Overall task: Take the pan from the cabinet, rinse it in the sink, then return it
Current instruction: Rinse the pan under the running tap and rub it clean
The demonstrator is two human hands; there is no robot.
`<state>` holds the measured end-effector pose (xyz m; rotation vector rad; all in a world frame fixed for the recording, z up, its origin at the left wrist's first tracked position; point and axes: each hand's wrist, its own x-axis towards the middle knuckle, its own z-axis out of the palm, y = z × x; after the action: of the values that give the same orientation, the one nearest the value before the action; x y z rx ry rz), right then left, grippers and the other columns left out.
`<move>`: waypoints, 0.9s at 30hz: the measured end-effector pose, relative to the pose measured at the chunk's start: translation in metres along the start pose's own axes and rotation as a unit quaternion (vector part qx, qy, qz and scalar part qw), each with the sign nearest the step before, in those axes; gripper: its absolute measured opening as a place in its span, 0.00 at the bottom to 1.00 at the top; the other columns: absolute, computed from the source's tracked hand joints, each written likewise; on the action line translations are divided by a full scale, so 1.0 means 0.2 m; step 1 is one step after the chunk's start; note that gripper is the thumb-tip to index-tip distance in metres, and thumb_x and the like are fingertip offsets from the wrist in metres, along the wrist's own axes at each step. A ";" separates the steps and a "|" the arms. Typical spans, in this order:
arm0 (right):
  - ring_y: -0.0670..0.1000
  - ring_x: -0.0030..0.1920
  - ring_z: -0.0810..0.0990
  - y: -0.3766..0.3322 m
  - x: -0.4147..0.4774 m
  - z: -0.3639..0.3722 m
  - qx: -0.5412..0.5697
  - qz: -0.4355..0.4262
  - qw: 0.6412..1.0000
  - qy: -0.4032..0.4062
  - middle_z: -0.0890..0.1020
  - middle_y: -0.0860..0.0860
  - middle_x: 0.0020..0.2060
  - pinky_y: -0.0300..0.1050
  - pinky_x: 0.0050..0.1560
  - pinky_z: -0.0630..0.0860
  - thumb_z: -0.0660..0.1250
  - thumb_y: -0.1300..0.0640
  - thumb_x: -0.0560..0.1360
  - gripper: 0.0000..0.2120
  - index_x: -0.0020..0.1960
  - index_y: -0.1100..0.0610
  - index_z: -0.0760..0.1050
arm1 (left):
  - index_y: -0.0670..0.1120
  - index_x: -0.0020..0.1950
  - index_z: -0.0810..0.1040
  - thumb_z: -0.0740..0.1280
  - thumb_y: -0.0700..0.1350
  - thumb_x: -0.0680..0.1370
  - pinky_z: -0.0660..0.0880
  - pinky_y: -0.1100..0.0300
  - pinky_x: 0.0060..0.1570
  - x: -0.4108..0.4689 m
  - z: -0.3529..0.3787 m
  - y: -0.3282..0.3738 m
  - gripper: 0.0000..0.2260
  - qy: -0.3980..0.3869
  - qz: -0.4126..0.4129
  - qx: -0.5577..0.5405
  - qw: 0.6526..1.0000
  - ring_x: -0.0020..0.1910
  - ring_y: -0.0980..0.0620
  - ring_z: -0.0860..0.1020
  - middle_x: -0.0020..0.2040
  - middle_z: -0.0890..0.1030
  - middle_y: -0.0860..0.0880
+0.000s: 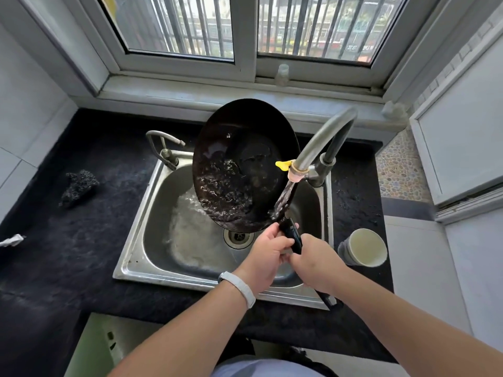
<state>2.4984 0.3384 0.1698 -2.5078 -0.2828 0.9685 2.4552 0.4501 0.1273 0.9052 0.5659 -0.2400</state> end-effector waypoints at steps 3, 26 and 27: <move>0.54 0.38 0.80 0.01 0.00 -0.01 -0.002 -0.003 1.000 -0.010 0.81 0.52 0.40 0.48 0.37 0.79 0.63 0.50 0.76 0.08 0.48 0.55 0.72 | 0.47 0.59 0.78 0.59 0.33 0.78 0.74 0.62 0.40 -0.01 0.01 0.00 0.15 0.006 -0.003 0.017 1.000 0.44 0.54 0.79 0.52 0.84 0.50; 0.50 0.22 0.72 -0.15 -0.03 0.02 0.200 0.044 0.942 -0.264 0.75 0.53 0.28 0.40 0.27 0.71 0.68 0.60 0.73 0.04 0.45 0.60 0.74 | 0.39 0.50 0.76 0.67 0.39 0.78 0.79 0.53 0.48 -0.30 -0.15 -0.05 0.03 0.134 0.064 0.001 0.989 0.36 0.48 0.80 0.40 0.82 0.42; 0.49 0.22 0.72 -0.15 -0.04 0.02 0.216 0.046 0.935 -0.276 0.74 0.52 0.28 0.39 0.26 0.70 0.67 0.61 0.73 0.04 0.45 0.60 0.73 | 0.39 0.51 0.76 0.68 0.41 0.77 0.79 0.51 0.48 -0.30 -0.16 -0.06 0.06 0.138 0.067 0.000 0.988 0.36 0.46 0.80 0.42 0.81 0.40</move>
<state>2.4884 0.3648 0.1855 -1.8307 -0.0996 1.5746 2.3879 0.4659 0.1375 0.9800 0.7572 0.0080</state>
